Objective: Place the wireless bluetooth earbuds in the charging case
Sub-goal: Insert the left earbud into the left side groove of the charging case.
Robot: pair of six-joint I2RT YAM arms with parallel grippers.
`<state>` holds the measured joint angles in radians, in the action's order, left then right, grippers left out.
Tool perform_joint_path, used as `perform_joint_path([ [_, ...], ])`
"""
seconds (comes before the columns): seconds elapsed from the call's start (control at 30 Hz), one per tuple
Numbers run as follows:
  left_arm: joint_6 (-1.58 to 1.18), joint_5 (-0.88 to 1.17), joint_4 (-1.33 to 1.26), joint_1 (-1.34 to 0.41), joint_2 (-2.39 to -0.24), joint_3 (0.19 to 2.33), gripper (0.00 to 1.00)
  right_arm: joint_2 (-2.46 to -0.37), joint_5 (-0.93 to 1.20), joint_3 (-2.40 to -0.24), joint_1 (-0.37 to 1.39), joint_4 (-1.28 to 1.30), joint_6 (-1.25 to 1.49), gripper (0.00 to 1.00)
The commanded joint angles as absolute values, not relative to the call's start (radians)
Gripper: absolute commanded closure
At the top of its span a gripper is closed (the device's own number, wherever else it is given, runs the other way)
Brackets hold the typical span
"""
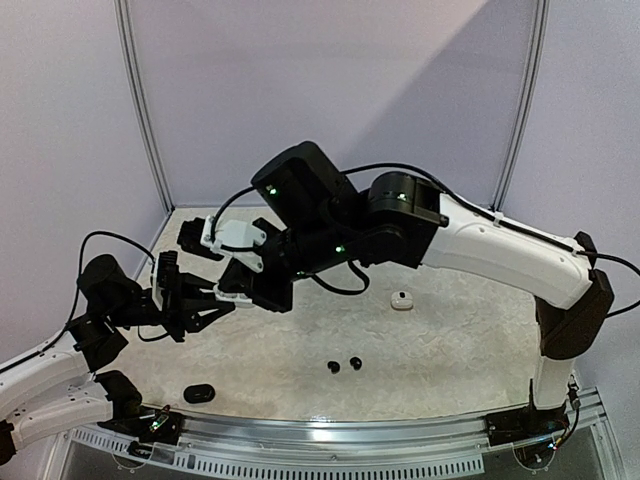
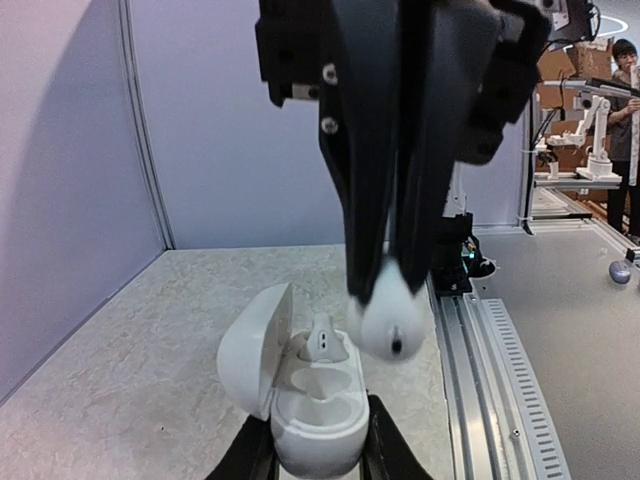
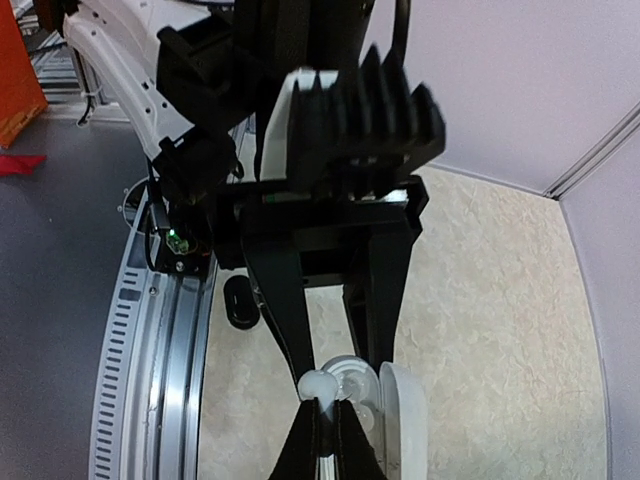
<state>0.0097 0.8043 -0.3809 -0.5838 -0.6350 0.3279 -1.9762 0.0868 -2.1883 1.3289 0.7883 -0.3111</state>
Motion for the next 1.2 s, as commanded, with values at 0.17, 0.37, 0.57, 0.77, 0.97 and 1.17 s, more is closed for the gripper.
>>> perform_joint_path([
  [0.17,0.033,0.810,-0.364,-0.584,-0.639,0.339,1.00,-2.021,0.035,-2.219,1.339,0.842,-0.380,1.00],
  [0.37,0.039,0.815,-0.356,-0.586,-0.639,0.338,1.00,-2.033,0.011,-2.229,1.338,0.849,-0.413,1.00],
  [0.57,0.040,0.812,-0.359,-0.587,-0.640,0.341,1.00,-2.072,0.005,-2.278,1.339,0.902,-0.442,1.00],
  [0.77,0.037,0.810,-0.360,-0.588,-0.640,0.342,1.00,-2.105,-0.038,-2.305,1.342,0.948,-0.478,1.00],
  [0.97,0.038,0.805,-0.364,-0.589,-0.640,0.342,1.00,-2.117,-0.073,-2.312,1.343,0.970,-0.500,1.00],
  [1.17,0.040,0.803,-0.368,-0.589,-0.640,0.342,1.00,-2.130,-0.073,-2.321,1.344,0.967,-0.509,0.89],
])
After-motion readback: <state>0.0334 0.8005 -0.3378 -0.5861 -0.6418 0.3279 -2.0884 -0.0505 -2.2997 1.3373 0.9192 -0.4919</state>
